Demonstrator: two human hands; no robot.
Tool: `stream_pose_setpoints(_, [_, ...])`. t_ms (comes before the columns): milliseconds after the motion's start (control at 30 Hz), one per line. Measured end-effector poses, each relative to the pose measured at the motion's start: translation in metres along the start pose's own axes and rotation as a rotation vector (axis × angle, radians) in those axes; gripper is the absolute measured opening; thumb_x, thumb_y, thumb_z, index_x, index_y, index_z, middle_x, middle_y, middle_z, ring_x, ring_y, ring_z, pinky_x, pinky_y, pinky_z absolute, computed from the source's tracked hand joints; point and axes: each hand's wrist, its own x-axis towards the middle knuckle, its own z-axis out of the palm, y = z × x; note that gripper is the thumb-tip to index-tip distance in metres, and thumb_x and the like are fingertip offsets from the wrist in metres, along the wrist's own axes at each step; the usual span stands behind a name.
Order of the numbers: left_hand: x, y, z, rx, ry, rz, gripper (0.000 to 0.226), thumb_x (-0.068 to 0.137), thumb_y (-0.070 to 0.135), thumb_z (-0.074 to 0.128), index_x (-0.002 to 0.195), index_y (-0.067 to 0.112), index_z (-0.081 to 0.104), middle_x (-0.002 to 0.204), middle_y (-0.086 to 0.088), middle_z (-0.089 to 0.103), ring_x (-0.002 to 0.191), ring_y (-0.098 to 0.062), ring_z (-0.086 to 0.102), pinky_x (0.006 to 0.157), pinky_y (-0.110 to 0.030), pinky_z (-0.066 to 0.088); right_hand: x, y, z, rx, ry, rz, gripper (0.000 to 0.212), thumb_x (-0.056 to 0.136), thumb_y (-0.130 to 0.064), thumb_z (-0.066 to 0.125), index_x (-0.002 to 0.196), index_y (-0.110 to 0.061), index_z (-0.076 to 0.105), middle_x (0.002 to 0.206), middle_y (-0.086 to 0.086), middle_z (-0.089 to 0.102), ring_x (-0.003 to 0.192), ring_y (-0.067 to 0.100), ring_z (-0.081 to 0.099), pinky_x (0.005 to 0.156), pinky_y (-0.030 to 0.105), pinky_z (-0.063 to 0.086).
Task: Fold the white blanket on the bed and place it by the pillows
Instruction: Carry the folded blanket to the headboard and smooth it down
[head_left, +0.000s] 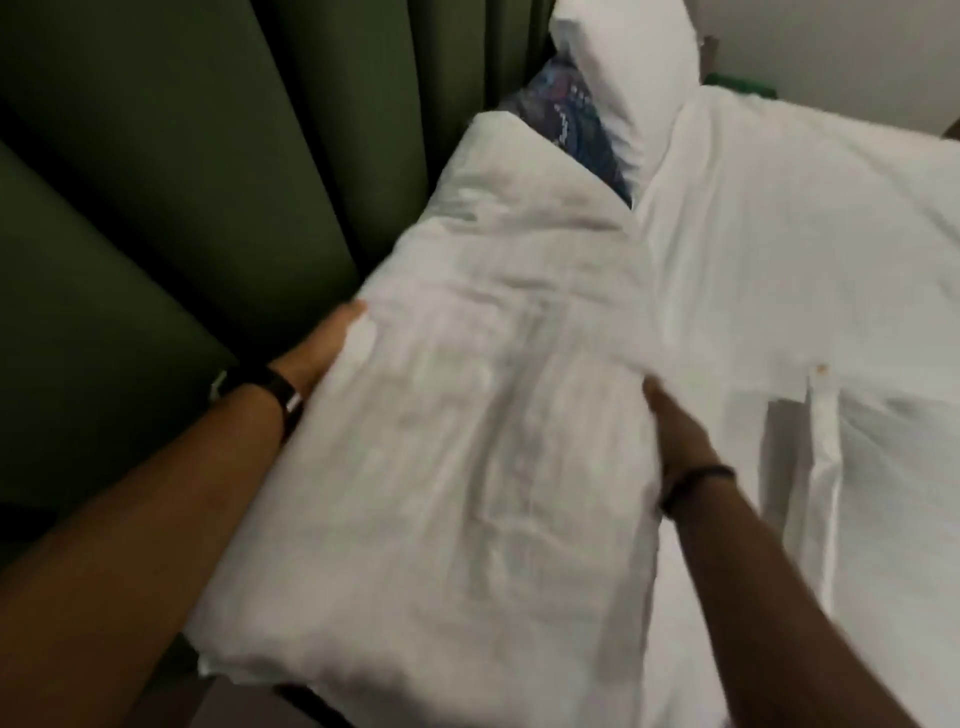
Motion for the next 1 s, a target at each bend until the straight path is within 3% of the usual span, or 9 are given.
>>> stream_pose_setpoints(167, [-0.003,-0.153,-0.01,0.137,0.016,-0.332,0.103,0.048,0.09,0.067,0.123,0.02,0.065,0.114,-0.004,0.07,0.104,-0.027,0.067,0.101,-0.047,0.049,-0.079,0.163,0.007,-0.137,0.062,0.401,0.114,0.063,-0.082,0.063,0.15,-0.017,0.028,0.131,0.005,0.05,0.112,0.022,0.057,0.096,0.041,0.048])
stream_pose_setpoints(233, [-0.017,-0.164,-0.021,0.134,0.028,-0.305,0.113,0.04,0.091,0.069,0.13,0.024,0.06,0.121,-0.002,0.068,0.107,-0.028,0.065,0.101,-0.047,0.049,-0.104,0.178,0.004,-0.125,-0.02,0.377,0.115,0.056,-0.084,0.067,0.145,-0.019,0.036,0.138,-0.006,0.051,0.121,0.018,0.056,0.105,0.042,0.044])
stream_pose_setpoints(367, [-0.07,-0.159,-0.037,0.237,-0.156,-0.239,0.115,0.029,0.081,0.08,0.131,0.035,0.053,0.113,0.008,0.067,0.101,-0.017,0.066,0.081,-0.033,0.054,-0.122,0.166,0.006,-0.133,-0.117,0.212,0.077,0.057,-0.073,0.076,0.114,-0.021,0.066,0.11,-0.002,0.073,0.103,0.017,0.069,0.099,0.047,0.05])
stream_pose_setpoints(533, [-0.095,-0.181,-0.041,0.328,0.082,-0.092,0.076,0.065,0.043,0.088,0.128,0.018,0.055,0.114,0.0,0.064,0.097,-0.019,0.063,0.08,-0.034,0.049,-0.133,0.182,0.0,-0.032,-0.126,0.176,0.06,0.077,-0.057,0.072,0.126,-0.025,0.058,0.12,-0.003,0.069,0.109,0.018,0.067,0.095,0.043,0.052])
stream_pose_setpoints(667, [-0.106,-0.207,-0.033,0.511,0.216,-0.102,0.092,0.065,0.056,0.082,0.138,0.013,0.046,0.132,-0.013,0.057,0.116,-0.035,0.057,0.09,-0.042,0.048,-0.131,0.19,0.001,-0.343,-0.161,0.206,0.087,0.058,-0.078,0.069,0.125,-0.025,0.054,0.122,-0.002,0.066,0.112,0.017,0.063,0.098,0.04,0.05])
stream_pose_setpoints(733, [-0.118,-0.212,-0.025,0.736,0.357,-0.077,0.101,0.071,0.071,0.069,0.148,0.016,0.035,0.147,-0.02,0.043,0.131,-0.043,0.043,0.102,-0.055,0.039,-0.122,0.176,0.007,-0.548,-0.03,0.01,0.085,0.073,-0.055,0.074,0.141,-0.018,0.04,0.137,0.006,0.053,0.127,0.023,0.051,0.106,0.042,0.043])
stream_pose_setpoints(833, [-0.151,-0.213,0.01,0.949,0.474,0.201,0.106,0.07,0.084,0.046,0.153,0.019,0.029,0.16,-0.02,0.023,0.147,-0.042,0.018,0.113,-0.06,0.019,-0.123,0.143,0.031,-0.76,0.119,-0.608,0.068,0.088,-0.031,0.067,0.144,-0.007,0.038,0.143,0.014,0.045,0.135,0.026,0.039,0.111,0.044,0.035])
stream_pose_setpoints(933, [-0.173,-0.233,0.05,1.114,0.271,0.288,0.115,0.066,0.095,0.036,0.157,0.027,0.017,0.166,-0.012,0.005,0.152,-0.038,-0.002,0.114,-0.064,-0.005,-0.118,0.113,0.08,-0.864,-0.21,-1.065,0.054,0.094,-0.039,0.053,0.14,-0.01,0.049,0.147,0.015,0.045,0.142,0.03,0.034,0.116,0.04,0.028])
stream_pose_setpoints(1000, [-0.171,-0.26,0.05,1.222,0.218,0.265,0.118,0.065,0.097,0.032,0.157,0.025,0.017,0.166,-0.011,0.004,0.152,-0.038,-0.001,0.112,-0.072,0.0,-0.075,0.112,0.099,-1.206,-0.513,-1.3,0.056,0.097,-0.051,0.041,0.141,-0.017,0.049,0.149,0.015,0.042,0.142,0.035,0.033,0.115,0.051,0.026])
